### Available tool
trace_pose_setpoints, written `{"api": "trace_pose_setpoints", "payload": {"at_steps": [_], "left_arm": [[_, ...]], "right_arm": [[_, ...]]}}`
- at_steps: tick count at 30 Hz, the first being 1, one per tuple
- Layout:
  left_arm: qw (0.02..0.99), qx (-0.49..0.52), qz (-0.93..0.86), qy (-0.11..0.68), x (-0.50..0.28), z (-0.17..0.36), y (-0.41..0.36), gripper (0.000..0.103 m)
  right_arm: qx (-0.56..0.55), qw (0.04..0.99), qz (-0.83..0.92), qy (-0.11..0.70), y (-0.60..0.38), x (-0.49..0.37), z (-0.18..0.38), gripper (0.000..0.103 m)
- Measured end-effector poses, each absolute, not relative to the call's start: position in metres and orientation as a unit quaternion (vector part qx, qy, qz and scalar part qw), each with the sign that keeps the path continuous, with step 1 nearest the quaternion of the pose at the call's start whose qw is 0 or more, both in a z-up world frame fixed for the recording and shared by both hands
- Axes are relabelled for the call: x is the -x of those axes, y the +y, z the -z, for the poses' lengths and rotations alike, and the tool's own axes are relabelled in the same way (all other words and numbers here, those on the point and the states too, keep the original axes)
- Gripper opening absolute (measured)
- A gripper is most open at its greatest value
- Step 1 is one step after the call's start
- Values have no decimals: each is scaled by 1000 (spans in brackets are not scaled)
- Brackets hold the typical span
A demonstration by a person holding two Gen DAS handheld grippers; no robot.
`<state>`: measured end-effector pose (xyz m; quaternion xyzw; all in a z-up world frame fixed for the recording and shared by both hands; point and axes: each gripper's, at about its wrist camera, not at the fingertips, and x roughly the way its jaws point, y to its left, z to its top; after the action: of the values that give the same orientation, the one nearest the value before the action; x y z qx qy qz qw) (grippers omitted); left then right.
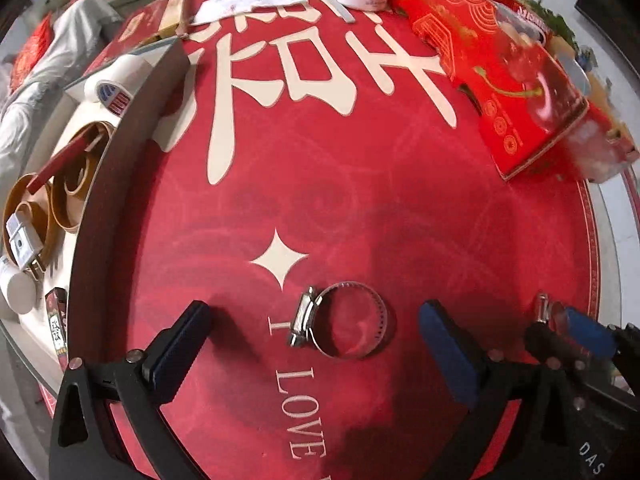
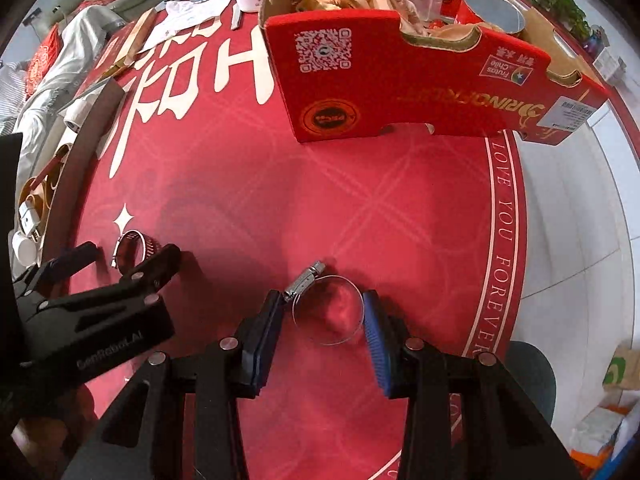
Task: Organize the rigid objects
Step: 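Close right tool on one metal hose clamp while left tool grasps the other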
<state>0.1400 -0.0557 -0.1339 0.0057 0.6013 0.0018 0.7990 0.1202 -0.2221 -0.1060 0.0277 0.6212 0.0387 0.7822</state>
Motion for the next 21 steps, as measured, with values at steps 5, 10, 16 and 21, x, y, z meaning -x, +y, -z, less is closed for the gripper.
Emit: {"api": "trace_pose_setpoints", "payload": {"at_steps": [5,10,16,21], "left_arm": [[807,-8,5,590,-123,119,-52,46],[798,31,-15,601,-95,112,-28,47],[812,41,-34,581,-48,91,-8,47],[825,42,-53,561,-15,74,1,47]], "right_arm": [[-26,788,-50,614,-213,-110,97,42],[-18,792,-66,606,-201,-97,87,42],[-3,793,-92,603,-179,-79,82,42],[17,788,-119,603,-153,-55,81,42]]}}
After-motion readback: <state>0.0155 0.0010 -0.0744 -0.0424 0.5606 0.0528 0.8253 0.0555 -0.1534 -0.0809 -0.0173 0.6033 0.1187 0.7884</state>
